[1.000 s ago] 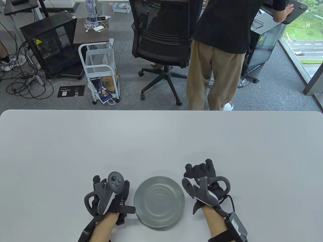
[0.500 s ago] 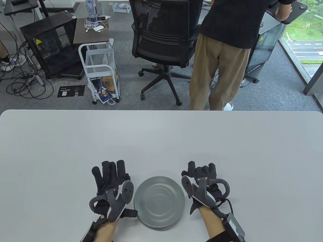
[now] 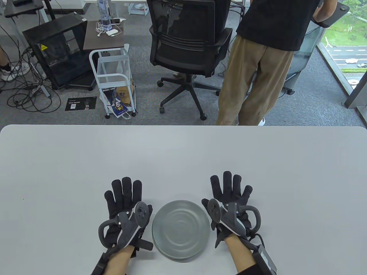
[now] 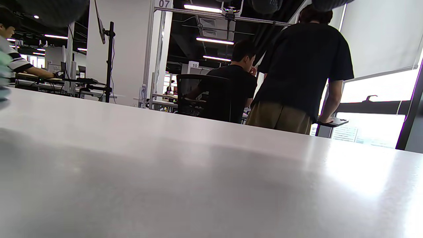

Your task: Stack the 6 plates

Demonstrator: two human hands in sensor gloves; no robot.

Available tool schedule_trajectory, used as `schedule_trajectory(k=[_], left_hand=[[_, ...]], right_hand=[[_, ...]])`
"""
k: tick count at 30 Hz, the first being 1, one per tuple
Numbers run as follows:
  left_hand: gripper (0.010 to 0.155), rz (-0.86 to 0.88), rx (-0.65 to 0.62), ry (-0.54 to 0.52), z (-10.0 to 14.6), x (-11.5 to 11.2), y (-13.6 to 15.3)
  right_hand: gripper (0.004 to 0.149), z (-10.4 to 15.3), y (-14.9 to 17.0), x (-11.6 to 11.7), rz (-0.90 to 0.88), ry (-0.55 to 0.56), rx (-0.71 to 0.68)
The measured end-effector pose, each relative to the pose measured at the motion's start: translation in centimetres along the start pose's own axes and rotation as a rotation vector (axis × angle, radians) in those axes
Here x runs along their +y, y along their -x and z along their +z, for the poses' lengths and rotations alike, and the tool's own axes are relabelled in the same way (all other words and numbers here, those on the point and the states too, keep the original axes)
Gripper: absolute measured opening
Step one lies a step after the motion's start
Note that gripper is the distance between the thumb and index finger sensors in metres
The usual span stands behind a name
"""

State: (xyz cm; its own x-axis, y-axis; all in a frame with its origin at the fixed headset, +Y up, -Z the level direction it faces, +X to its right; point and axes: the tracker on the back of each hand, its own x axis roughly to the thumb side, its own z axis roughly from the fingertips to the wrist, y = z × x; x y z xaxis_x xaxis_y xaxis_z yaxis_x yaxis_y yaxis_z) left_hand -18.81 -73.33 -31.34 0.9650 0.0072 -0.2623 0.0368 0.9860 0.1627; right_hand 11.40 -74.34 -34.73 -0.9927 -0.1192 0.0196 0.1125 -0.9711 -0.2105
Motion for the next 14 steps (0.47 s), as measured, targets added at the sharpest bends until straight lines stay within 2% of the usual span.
schedule_trajectory(k=[14], left_hand=[[0.097, -0.011, 0.002, 0.039, -0.1, -0.4, -0.1]], right_hand=[[0.080, -0.4, -0.1, 1.1, 0.002, -0.047, -0.010]])
